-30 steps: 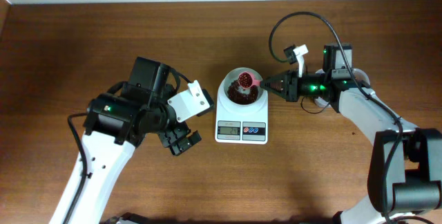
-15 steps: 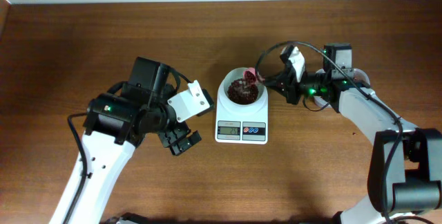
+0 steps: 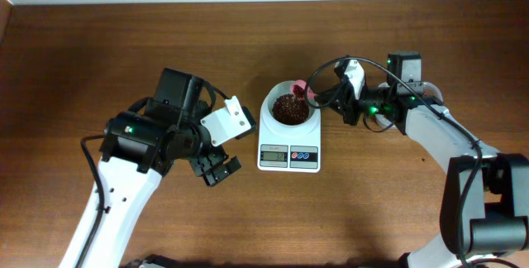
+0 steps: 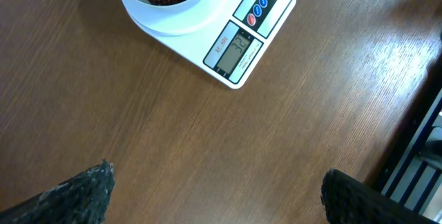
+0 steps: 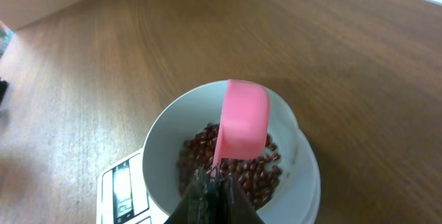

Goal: Scoop and weigh 50g on scale
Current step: 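Tip the pink scoop to pour beans into the bowl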

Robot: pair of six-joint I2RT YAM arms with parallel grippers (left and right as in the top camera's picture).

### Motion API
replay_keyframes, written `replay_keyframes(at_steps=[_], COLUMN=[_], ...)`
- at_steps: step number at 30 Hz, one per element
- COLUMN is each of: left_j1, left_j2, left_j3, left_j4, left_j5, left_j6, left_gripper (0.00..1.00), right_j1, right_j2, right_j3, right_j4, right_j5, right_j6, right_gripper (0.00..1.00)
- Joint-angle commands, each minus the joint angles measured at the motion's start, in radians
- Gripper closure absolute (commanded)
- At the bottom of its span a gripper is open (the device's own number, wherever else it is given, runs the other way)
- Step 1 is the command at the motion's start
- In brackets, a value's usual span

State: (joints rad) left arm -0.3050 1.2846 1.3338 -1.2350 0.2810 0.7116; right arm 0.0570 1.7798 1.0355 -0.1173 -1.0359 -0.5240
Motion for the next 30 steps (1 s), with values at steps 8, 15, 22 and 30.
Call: replay_keyframes(at_steps=[8, 15, 22, 30], left_j1=[0.006, 0.006, 0.006, 0.006], left_j2=[-0.009, -0.009, -0.009, -0.009], left_j3=[0.019, 0.019, 0.019, 0.019], left_j4=[-0.001, -0.001, -0.001, -0.001], left_j5=[0.011, 0.011, 0.011, 0.011], left_j6=[0.013, 0.013, 0.013, 0.013], left_gripper=[0.01, 0.01, 0.01, 0.01], right_j1=[0.010, 0.009, 0.016, 0.045], right_j2=[0.010, 0.009, 0.005, 0.005], right_j3=[0.000, 0.001, 0.002, 0.000], right_j4=[0.028, 0.039, 0.031, 0.049], right_j5=[0.066, -0.069, -0.189, 0.095], right_j6=[-0.075, -0.112, -0.172, -0.206], right_gripper=[0.96, 0.96, 0.96, 0.96])
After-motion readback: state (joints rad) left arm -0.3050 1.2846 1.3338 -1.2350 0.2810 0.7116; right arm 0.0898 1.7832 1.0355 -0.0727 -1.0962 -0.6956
